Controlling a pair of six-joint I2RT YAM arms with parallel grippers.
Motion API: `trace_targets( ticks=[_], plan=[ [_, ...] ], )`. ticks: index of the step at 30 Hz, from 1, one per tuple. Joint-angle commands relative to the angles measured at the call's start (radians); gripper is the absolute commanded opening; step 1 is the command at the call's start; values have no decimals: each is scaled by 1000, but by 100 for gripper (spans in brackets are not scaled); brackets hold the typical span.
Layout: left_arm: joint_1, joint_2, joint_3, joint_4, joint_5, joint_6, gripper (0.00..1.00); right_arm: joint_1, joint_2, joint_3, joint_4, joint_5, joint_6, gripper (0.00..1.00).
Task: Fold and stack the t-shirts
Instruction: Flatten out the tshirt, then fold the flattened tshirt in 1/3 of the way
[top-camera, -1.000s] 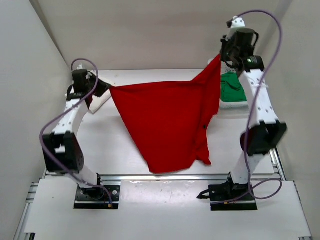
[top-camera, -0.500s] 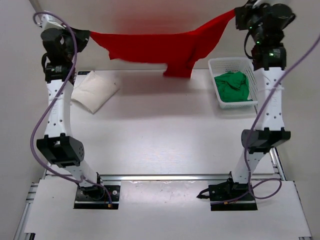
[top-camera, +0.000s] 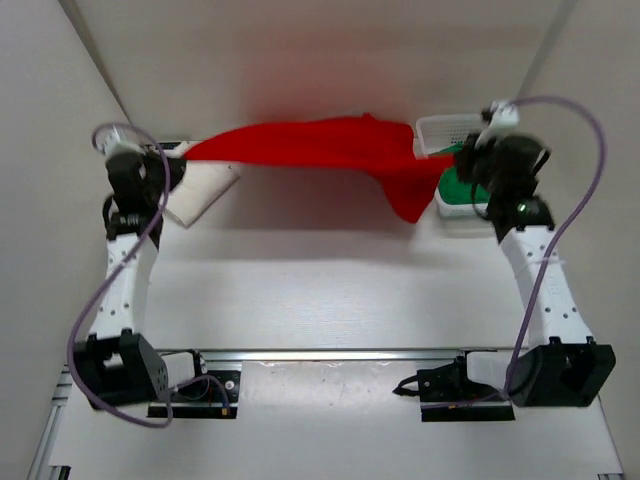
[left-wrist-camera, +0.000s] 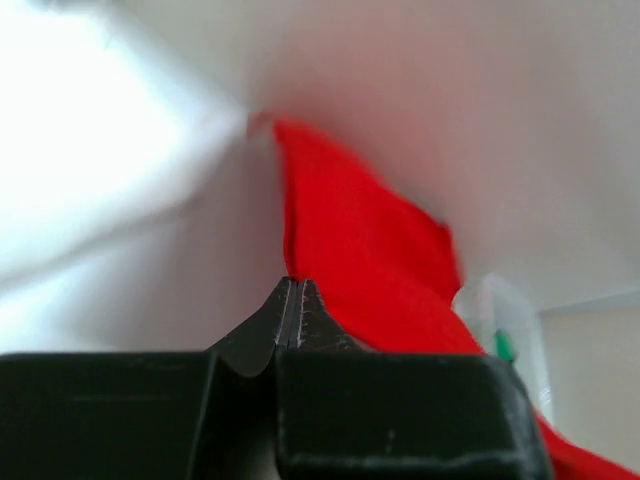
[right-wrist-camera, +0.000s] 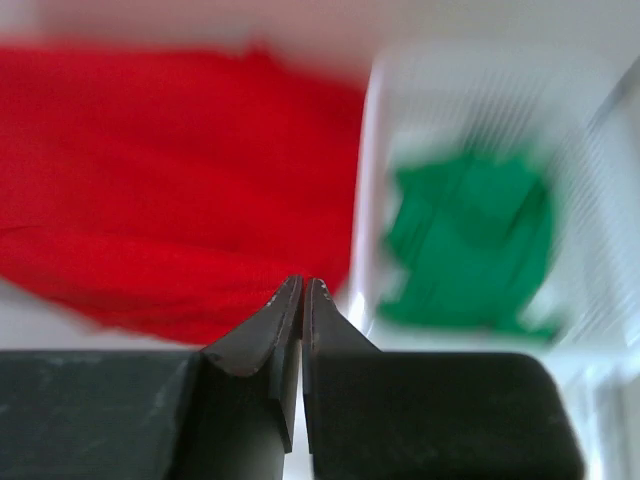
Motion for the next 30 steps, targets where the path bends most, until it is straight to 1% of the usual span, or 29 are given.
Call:
trace_targets(
  ticks=[1,2,3,4,6,7,8,9,10,11,13,14,16,17,19,20,22,23,24,25,26,27,29,30],
  plan=[
    [16,-154,-259,55,-53,28,0,31,-155,-319,40,11,62,0],
    [22,-184,-353,52,-55,37,0,40,-233,-441,52,-3,85,0],
    [22,-209,-431,26,-55,51,0,69,-299,-496,49,-6,131,0],
    [35,-211,-461,30,-46,64,0,81,-362,-597,22,24,174,0],
    [53,-218,-582,13,-15,75,0,130,-425,-691,-58,64,239,0],
    [70,-218,-640,9,26,83,0,143,-466,-734,-123,86,283,0],
    [90,-220,-669,13,62,83,0,141,-487,-767,-183,74,312,0],
    [107,-217,-706,1,106,84,0,141,-517,-777,-231,66,329,0],
    [125,-214,-735,-2,135,104,0,146,-543,-791,-288,51,383,0],
    [131,-221,-748,-22,163,107,0,173,-571,-798,-335,102,421,0],
    [165,-227,-775,-75,206,139,0,247,-613,-789,-403,86,492,1],
    [179,-240,-771,-86,226,159,0,256,-602,-776,-456,78,524,0],
    [193,-261,-760,-143,240,192,0,262,-591,-765,-536,57,555,0],
    [194,-275,-760,-174,238,213,0,279,-611,-739,-587,78,581,0],
    [171,-301,-728,-227,194,238,0,328,-663,-716,-621,113,624,0],
    [156,-313,-720,-229,165,242,0,330,-683,-711,-636,127,627,0],
    [136,-309,-726,-167,143,200,0,301,-674,-710,-617,153,595,0],
    [133,-297,-716,-152,152,163,0,249,-647,-719,-573,134,549,0],
    [130,-255,-708,-101,168,147,0,217,-619,-720,-513,82,523,0],
    [121,-214,-690,-67,166,109,0,133,-558,-722,-450,5,473,0],
    [116,-195,-670,-54,163,74,0,62,-495,-719,-414,-18,431,0],
    [115,-153,-657,-28,172,59,0,31,-466,-705,-353,-56,406,0],
    [104,-112,-630,18,154,3,0,-1,-351,-687,-260,-32,382,0],
    [102,-100,-625,26,130,-21,0,5,-315,-635,-223,10,377,0]
  ],
)
